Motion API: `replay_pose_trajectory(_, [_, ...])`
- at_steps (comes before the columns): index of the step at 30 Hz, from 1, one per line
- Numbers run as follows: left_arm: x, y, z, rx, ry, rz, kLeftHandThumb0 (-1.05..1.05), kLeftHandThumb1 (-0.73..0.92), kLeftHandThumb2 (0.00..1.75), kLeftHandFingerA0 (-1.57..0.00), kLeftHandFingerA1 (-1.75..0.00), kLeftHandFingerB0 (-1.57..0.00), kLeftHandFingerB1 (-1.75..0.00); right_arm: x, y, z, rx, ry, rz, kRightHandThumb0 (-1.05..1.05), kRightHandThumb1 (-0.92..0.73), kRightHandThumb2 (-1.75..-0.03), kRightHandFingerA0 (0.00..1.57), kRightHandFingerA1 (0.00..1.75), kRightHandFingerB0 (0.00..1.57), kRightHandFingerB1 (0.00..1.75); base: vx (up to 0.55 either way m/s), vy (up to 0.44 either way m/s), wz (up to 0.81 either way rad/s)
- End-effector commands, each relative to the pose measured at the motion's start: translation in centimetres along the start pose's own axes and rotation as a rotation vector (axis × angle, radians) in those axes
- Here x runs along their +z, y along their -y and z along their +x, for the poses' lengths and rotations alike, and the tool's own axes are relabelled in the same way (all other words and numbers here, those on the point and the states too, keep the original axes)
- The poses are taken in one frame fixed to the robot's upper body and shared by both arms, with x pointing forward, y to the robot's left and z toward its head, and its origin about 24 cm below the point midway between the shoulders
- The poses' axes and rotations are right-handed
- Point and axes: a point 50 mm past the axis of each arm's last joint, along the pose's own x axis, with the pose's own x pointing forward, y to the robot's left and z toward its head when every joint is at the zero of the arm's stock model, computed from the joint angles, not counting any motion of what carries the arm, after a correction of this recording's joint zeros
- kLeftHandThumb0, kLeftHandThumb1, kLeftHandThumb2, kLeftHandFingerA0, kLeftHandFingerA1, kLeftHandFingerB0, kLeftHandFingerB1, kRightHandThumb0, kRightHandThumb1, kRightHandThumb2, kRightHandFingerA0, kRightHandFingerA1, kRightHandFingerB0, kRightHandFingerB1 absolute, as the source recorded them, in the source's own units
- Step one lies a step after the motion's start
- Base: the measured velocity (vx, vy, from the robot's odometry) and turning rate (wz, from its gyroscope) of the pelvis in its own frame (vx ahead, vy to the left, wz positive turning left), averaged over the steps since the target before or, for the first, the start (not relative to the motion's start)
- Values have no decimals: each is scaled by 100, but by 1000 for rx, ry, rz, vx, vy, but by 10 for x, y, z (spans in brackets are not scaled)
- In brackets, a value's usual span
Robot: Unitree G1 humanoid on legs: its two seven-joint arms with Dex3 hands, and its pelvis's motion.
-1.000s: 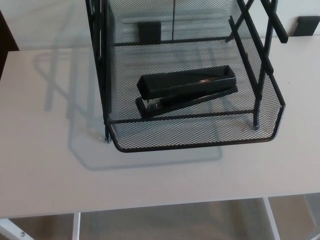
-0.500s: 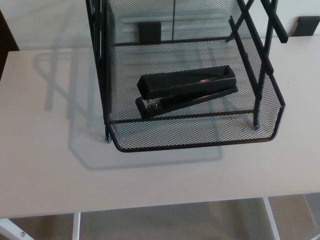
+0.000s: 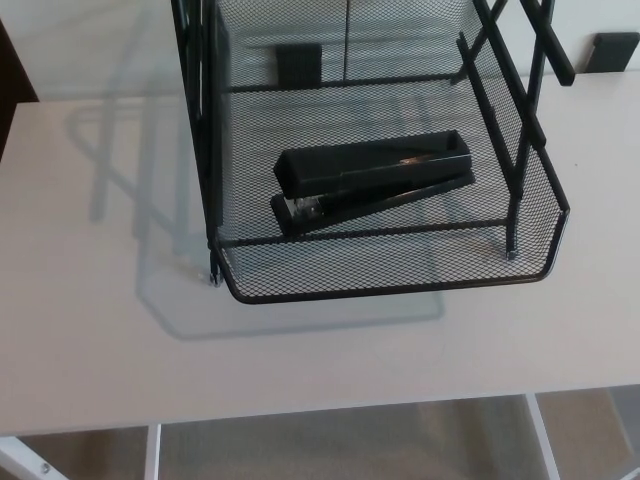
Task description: The robot walks towards a desk on which a file tray is kept in the middle and a stapler is kept to its right. The robot lifts the stapler using its right hand and places it on the file tray.
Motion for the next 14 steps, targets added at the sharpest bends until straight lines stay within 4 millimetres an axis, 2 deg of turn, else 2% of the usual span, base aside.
replay_pose_trajectory(1, [6, -5, -6, -81, 6, 7, -56, 80, 64, -48, -47, -32, -39, 5, 5, 2, 34, 35, -58, -76, -66, -99, 34, 53, 6, 31, 0, 0, 0])
replay_pose_trajectory(2, [9, -4, -8, -101, 18, -18, -56, 80, 64, -48, -47, -32, -39, 6, 3, 2, 46, 49, -48, -76, -66, -99, 34, 53, 6, 31, 0, 0, 0])
replay_pose_trajectory(3, [10, -4, -8, -117, 29, -26, -57, 81, 64, -47, -47, -30, -38, 8, 3, 2, 64, 54, -48, -70, -80, -66, 39, 40, 11, 22, 0, 0, 0])
replay_pose_trajectory(4, [10, -3, -8, -144, 35, -97, -57, 77, 63, -40, -51, -25, -39, 9, 2, 3, 81, 52, -21, -75, -66, -99, 34, 53, 6, 31, 0, 0, 0])
replay_pose_trajectory(5, [10, -3, -8, -141, 40, -74, -60, 80, 64, -46, -48, -29, -37, 10, 1, 2, 86, 55, -13, -75, -65, -97, 35, 51, 8, 36, 0, 0, 0])
replay_pose_trajectory(8, [12, -3, -9, -166, 67, -69, -62, 82, 64, -41, -49, -25, -37, 21, 1, 1, 120, 61, 38, -76, -64, -97, 37, 51, 7, 36, 0, 0, 0])
replay_pose_trajectory(12, [16, -1, -13, -170, 121, -34, -64, 82, 64, -42, -52, -27, -40, 31, 5, -5, 146, 91, 42, -75, -65, -98, 38, 53, 7, 33, 0, 0, 0])
replay_pose_trajectory(13, [16, 0, -14, -152, 121, -13, -65, 82, 65, -49, -49, -32, -38, 31, 5, -6, 139, 90, 41, -73, -78, -64, 45, 40, 14, 26, 0, 0, 0])
replay_pose_trajectory(14, [16, 0, -15, -129, 118, 14, -65, 82, 65, -49, -49, -32, -38, 31, 6, -7, 129, 89, 49, -73, -78, -64, 45, 40, 14, 26, 0, 0, 0])
